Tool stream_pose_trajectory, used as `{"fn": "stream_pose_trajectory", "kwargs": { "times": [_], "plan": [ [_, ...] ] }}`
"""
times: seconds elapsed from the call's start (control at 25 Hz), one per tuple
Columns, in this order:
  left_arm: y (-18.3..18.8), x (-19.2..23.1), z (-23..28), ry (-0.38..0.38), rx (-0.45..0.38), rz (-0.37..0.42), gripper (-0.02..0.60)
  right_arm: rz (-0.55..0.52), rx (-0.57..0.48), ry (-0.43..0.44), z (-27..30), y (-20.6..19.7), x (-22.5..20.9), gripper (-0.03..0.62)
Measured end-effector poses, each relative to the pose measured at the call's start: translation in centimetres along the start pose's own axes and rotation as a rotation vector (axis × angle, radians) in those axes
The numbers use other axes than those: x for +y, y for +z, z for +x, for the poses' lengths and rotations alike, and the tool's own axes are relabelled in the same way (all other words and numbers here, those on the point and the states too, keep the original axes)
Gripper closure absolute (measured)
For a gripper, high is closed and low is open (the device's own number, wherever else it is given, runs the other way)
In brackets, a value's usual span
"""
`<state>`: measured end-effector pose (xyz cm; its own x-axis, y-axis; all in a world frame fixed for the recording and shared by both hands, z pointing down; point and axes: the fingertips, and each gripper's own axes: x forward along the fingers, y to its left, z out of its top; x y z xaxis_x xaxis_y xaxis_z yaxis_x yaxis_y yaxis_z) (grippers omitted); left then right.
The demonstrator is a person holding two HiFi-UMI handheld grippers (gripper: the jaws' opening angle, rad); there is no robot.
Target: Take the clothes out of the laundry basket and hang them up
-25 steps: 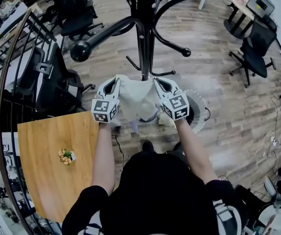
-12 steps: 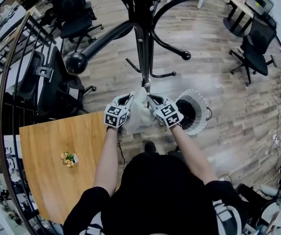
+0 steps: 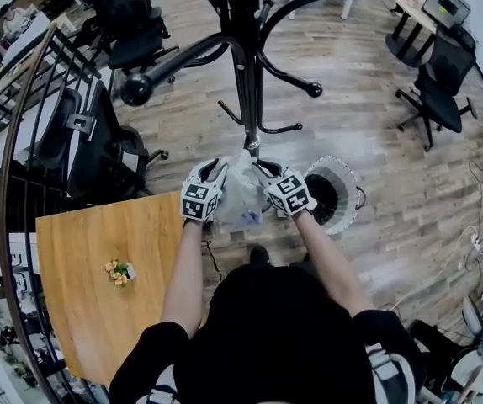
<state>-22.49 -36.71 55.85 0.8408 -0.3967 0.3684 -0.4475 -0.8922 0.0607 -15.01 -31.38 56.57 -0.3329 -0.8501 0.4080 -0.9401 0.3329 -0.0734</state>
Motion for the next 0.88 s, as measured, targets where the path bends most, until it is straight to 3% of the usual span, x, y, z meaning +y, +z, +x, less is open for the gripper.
{"fn": "stream_pose_trajectory", "kwargs": {
  "times": [0.16,0.28,0.48,0.68,0.88],
  "plan": [
    [-0.6,1.4,-0.6,0.03,-0.01,-0.086,0.412,0.017,-0.002,-0.01,-0.4,-0.3,-0.7,0.521],
    [-0.6,1.9,-1.2,0.048,-0.015,-0.111,0.406,0.037,-0.009,-0.014,-1.2,-0.3,-1.5,0.476],
    [-0.5,2.9,-2.9,0.083,-0.062,-0.16,0.389,0.107,-0.026,-0.028,-2.3,-0.9,-2.8,0.458],
    [-1.0,3.2,-3.9,0.118,-0.057,-0.166,0.369,0.21,-0.013,-0.081,-3.6,-2.8,-4.8,0.457],
    [-1.4,3.9,-5.2,0.175,-0.052,-0.162,0.339,0.224,-0.008,-0.112,-4.8,-3.6,-5.4,0.459]
  ]
}}
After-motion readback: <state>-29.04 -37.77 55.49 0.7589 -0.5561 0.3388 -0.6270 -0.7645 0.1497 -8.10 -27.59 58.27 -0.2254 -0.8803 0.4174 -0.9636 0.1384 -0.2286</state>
